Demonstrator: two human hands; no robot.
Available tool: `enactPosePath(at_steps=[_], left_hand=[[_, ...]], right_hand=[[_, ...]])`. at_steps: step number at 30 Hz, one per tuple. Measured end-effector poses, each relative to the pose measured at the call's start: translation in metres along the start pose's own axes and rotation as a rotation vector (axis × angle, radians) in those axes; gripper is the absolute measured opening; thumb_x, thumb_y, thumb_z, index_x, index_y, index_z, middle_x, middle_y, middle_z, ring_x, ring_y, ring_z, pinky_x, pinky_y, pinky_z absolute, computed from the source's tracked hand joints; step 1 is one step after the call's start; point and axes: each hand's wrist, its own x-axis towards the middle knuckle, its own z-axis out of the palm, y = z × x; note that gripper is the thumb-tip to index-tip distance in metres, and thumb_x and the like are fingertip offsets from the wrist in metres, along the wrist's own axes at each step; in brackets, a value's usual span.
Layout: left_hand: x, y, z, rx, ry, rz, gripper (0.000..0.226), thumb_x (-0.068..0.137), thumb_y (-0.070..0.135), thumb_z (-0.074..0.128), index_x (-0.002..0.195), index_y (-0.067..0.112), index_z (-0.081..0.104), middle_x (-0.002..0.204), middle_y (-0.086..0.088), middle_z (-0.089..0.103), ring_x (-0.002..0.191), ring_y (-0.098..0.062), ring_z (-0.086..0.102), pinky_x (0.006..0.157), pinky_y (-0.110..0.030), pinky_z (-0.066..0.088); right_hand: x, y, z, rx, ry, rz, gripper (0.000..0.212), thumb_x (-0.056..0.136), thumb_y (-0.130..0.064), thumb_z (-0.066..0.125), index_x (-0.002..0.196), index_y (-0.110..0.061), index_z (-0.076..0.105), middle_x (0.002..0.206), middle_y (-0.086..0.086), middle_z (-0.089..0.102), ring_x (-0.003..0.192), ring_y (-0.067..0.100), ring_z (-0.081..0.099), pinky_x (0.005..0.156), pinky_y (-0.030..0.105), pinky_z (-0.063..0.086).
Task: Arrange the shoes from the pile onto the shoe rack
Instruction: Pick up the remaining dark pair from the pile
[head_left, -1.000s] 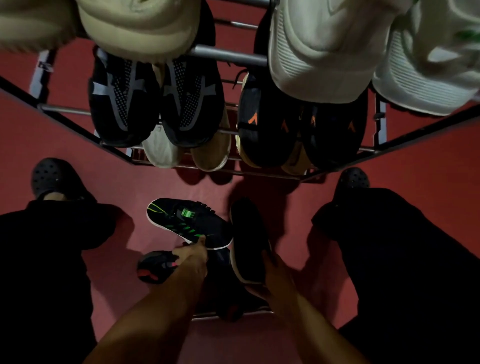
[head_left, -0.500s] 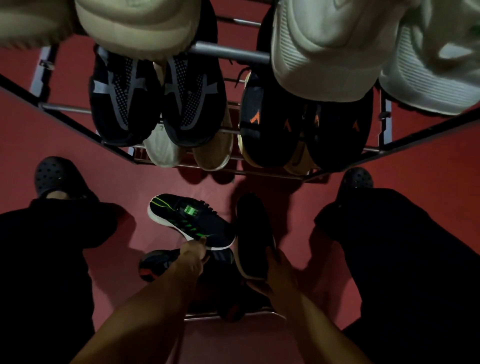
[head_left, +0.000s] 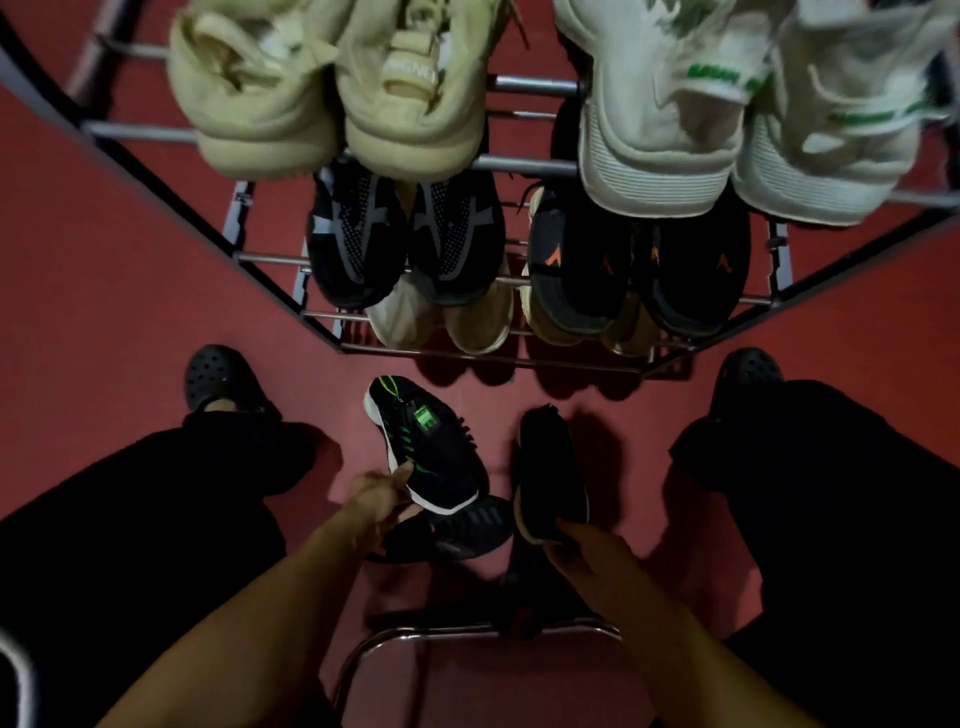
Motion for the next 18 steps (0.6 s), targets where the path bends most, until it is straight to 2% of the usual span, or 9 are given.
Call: enactPosePath(at_steps=[3, 5, 7, 9, 12, 14, 18], left_hand=[[-0.013, 0.004, -0.011, -0.007, -0.057, 0.007, 0.027, 0.1, 0.019, 0.06, 0.113, -0.005, 0.065, 0.106, -0.02, 0.072, 0.077, -0.024, 0.072, 0.055, -0.029, 0.061], [-0.018, 0.005, -0.017, -0.019, -0.074, 0.018, 0.028, 0.101, 0.02, 0.057, 0.115, -0.003, 0.066, 0.103, -0.018, 0.074, 0.081, -0.027, 0.071, 0.055, -0.032, 0.061], [-0.024, 0.008, -0.019, -0.023, -0.074, 0.052, 0.023, 0.102, 0.02, 0.056, 0.108, 0.002, 0.068, 0.086, -0.01, 0.077, 0.072, -0.022, 0.073, 0.051, -0.029, 0.06], [-0.028, 0.013, -0.02, -0.022, -0.062, 0.085, 0.018, 0.102, 0.02, 0.055, 0.101, 0.007, 0.068, 0.075, -0.004, 0.076, 0.062, -0.016, 0.072, 0.047, -0.025, 0.057], [-0.02, 0.025, -0.022, 0.014, -0.048, 0.148, 0.02, 0.103, 0.018, 0.054, 0.11, 0.005, 0.067, 0.078, -0.001, 0.074, 0.06, -0.013, 0.069, 0.046, -0.022, 0.056], [-0.012, 0.035, -0.023, 0.011, -0.064, 0.156, 0.022, 0.103, 0.017, 0.053, 0.117, 0.004, 0.064, 0.069, 0.002, 0.075, 0.055, -0.011, 0.07, 0.047, -0.023, 0.056], [0.006, 0.066, -0.02, 0.071, -0.13, 0.202, 0.018, 0.104, 0.018, 0.051, 0.115, 0.013, 0.065, 0.069, 0.011, 0.075, 0.058, -0.002, 0.07, 0.048, -0.019, 0.055]], right_hand=[[-0.005, 0.01, -0.003, 0.032, 0.043, -0.022, 0.037, 0.094, 0.003, 0.055, 0.13, 0.008, 0.053, 0.077, 0.013, 0.074, 0.087, 0.028, 0.062, 0.049, 0.027, 0.058], [-0.011, 0.018, -0.001, 0.026, 0.094, -0.067, 0.037, 0.095, 0.0, 0.056, 0.132, 0.003, 0.053, 0.087, 0.013, 0.069, 0.085, 0.026, 0.059, 0.053, 0.031, 0.057], [-0.016, 0.025, 0.004, -0.01, 0.099, -0.12, 0.039, 0.096, -0.005, 0.057, 0.135, -0.004, 0.052, 0.098, 0.011, 0.064, 0.086, 0.026, 0.059, 0.063, 0.035, 0.051], [-0.016, 0.027, 0.011, -0.031, 0.081, -0.173, 0.038, 0.097, -0.006, 0.056, 0.135, -0.008, 0.052, 0.1, 0.009, 0.064, 0.085, 0.025, 0.06, 0.066, 0.034, 0.048], [-0.013, 0.023, 0.029, -0.025, 0.052, -0.211, 0.039, 0.098, -0.006, 0.054, 0.136, -0.011, 0.051, 0.106, 0.009, 0.064, 0.086, 0.026, 0.062, 0.063, 0.034, 0.051], [-0.005, 0.018, 0.044, -0.02, 0.03, -0.204, 0.04, 0.098, -0.006, 0.053, 0.137, -0.012, 0.05, 0.114, 0.012, 0.063, 0.089, 0.026, 0.062, 0.064, 0.034, 0.053], [0.021, -0.002, 0.086, 0.008, -0.034, -0.168, 0.037, 0.099, -0.006, 0.051, 0.135, -0.014, 0.052, 0.111, 0.01, 0.065, 0.094, 0.026, 0.063, 0.065, 0.033, 0.055]])
